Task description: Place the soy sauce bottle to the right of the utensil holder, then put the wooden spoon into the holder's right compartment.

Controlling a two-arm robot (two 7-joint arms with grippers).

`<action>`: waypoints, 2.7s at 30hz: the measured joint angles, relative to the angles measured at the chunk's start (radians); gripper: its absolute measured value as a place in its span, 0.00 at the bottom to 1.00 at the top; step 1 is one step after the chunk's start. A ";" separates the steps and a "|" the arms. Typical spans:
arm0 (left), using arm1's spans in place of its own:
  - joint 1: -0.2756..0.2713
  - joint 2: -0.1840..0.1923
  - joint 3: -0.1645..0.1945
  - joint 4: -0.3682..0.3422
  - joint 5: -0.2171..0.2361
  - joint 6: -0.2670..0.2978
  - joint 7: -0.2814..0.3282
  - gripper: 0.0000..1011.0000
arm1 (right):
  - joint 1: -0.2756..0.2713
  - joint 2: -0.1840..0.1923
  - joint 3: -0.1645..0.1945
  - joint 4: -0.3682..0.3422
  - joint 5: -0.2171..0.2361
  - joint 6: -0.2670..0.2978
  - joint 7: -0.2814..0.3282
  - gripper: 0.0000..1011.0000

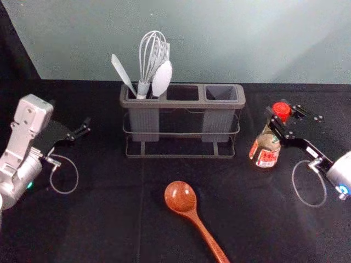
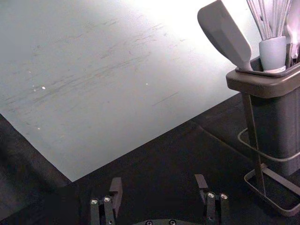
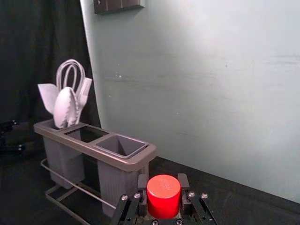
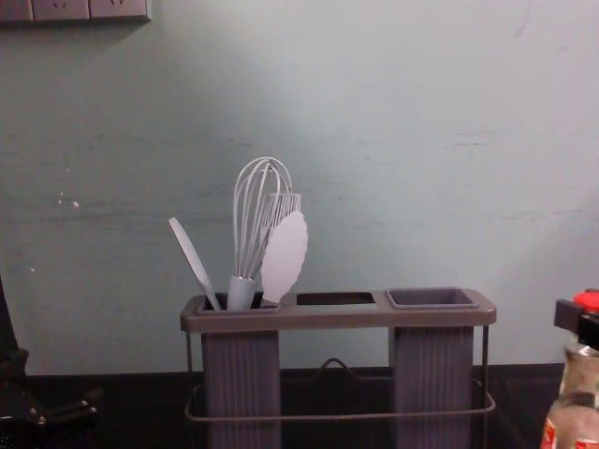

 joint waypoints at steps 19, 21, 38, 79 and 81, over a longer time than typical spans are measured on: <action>0.000 0.000 0.000 0.000 0.000 0.000 0.000 1.00 | 0.120 -0.052 -0.036 0.141 0.001 -0.016 0.006 0.39; 0.000 0.000 0.000 0.000 0.000 0.000 0.000 1.00 | 0.126 -0.055 -0.039 0.151 0.001 -0.018 0.007 0.39; 0.000 0.000 0.000 0.000 0.000 0.000 0.000 1.00 | 0.163 -0.071 -0.049 0.199 -0.001 -0.031 0.013 0.39; 0.000 0.000 0.000 0.000 0.000 0.000 0.000 1.00 | 0.122 -0.053 -0.019 0.104 0.002 -0.007 -0.015 0.98; 0.000 0.000 0.000 0.000 0.000 0.000 0.000 1.00 | 0.104 -0.045 -0.015 0.076 0.000 0.006 -0.025 0.99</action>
